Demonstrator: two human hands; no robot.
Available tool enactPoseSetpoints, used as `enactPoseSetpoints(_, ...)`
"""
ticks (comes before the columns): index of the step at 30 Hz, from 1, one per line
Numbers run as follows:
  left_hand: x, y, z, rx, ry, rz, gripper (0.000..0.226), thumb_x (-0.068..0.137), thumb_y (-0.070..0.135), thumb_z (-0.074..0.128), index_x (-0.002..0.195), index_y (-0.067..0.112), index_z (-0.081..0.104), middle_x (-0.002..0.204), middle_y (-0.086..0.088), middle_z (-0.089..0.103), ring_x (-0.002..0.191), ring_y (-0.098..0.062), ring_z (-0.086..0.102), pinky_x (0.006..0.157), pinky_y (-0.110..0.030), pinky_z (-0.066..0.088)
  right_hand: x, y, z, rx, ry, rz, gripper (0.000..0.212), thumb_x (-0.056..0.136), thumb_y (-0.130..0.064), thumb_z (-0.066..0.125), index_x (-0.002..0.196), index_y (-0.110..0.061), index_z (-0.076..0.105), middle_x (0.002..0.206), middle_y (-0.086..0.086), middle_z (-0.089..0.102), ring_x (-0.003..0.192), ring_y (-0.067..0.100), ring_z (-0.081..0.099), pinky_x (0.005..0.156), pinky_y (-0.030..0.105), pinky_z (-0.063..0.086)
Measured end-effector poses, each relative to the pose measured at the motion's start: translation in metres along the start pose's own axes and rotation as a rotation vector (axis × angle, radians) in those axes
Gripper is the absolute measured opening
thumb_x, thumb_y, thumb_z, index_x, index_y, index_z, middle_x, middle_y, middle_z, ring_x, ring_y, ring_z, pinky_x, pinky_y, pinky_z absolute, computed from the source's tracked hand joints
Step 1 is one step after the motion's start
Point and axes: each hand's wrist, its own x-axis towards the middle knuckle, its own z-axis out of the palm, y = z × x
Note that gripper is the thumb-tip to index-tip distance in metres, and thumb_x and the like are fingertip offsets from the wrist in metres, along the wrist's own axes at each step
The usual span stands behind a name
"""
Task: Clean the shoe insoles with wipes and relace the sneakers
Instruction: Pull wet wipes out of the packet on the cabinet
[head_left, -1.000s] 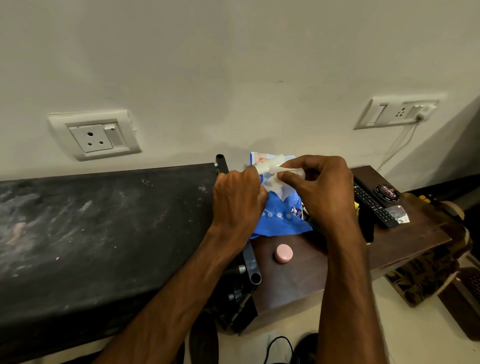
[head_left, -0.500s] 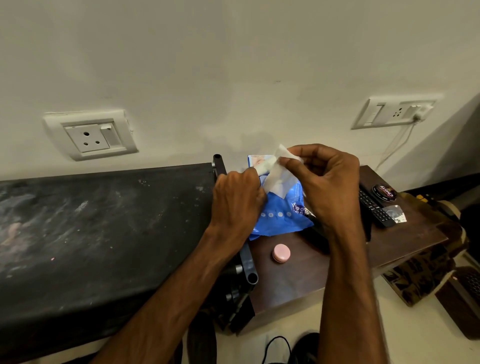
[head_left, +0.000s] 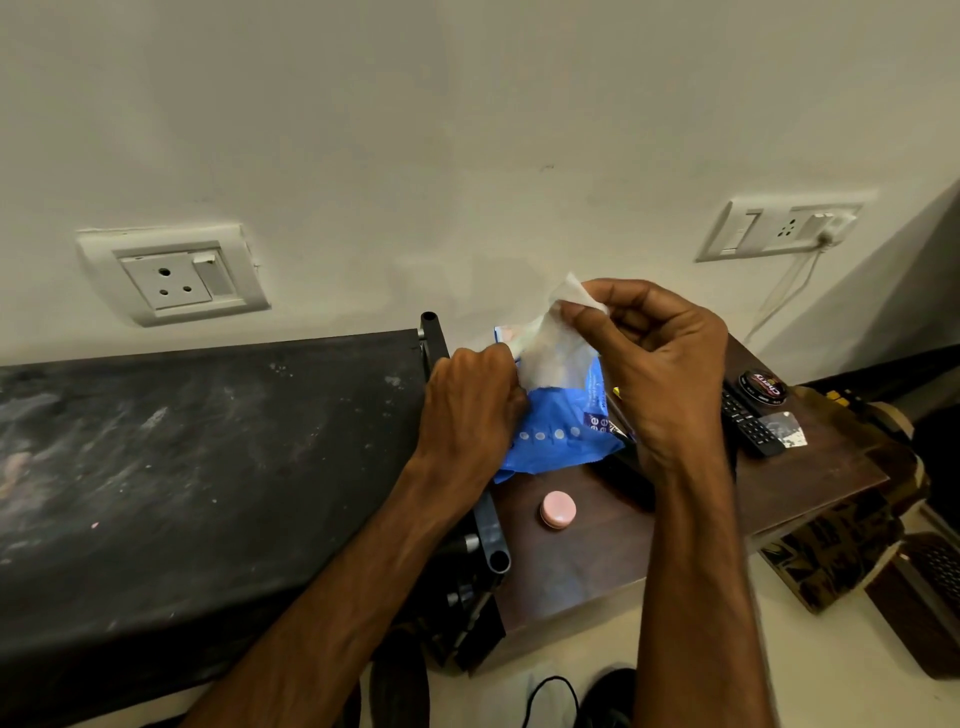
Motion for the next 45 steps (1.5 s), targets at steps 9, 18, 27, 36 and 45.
enactPoseSetpoints(9,-0.001,0.002,-0.001,0.017,0.001,-0.014,0.025,0.084,0.019,0.067,0.071,0.013,0.047,0.072,-0.015,0.063,0.07,-0.037,0.057,0.064,-0.04,0.043,0.0,-0.004,0.001,0.115,0.096,0.063,0.013,0.092,-0.008,0.073,0.105,-0.005,0.07,0.095,0.014,0.078,0.09,0.028,0.075,0.082,0.04,0.059)
enactPoseSetpoints(18,0.0,-0.001,0.001,0.025,-0.007,-0.013,0.016,0.093,0.021,0.061,0.084,0.007,0.062,0.083,-0.011,0.068,0.079,-0.032,0.062,0.075,-0.043,0.05,0.001,0.008,-0.005,-0.178,0.254,0.077,0.019,0.105,-0.034,0.053,0.116,-0.019,0.057,0.079,0.003,0.07,0.07,0.018,0.06,0.066,0.036,0.047)
enactPoseSetpoints(27,-0.001,0.0,-0.003,0.023,-0.036,0.003,0.01,0.084,0.002,0.061,0.08,0.006,0.054,0.082,-0.016,0.067,0.076,-0.035,0.06,0.068,-0.042,0.046,0.001,0.004,-0.008,-0.388,0.248,0.117,0.027,0.107,-0.036,0.045,0.125,-0.016,0.049,0.089,-0.011,0.063,0.076,-0.006,0.058,0.074,0.023,0.045)
enactPoseSetpoints(36,-0.002,0.002,-0.004,-0.038,0.039,0.098,0.013,0.085,0.002,0.063,0.08,0.009,0.053,0.074,-0.019,0.065,0.068,-0.037,0.059,0.06,-0.039,0.041,-0.001,0.021,-0.009,-0.611,-0.077,0.16,0.028,0.078,-0.026,0.086,0.1,-0.012,0.077,0.09,0.0,0.077,0.08,0.016,0.073,0.074,0.045,0.062)
enactPoseSetpoints(45,0.0,-0.002,0.005,-0.064,0.065,0.06,0.029,0.092,0.024,0.069,0.116,0.011,0.056,0.081,-0.008,0.067,0.075,-0.029,0.063,0.073,-0.043,0.054,0.004,0.033,-0.011,-0.461,0.003,0.295,0.052,0.08,-0.052,0.054,0.114,-0.015,0.066,0.108,0.0,0.073,0.101,0.021,0.07,0.091,0.049,0.057)
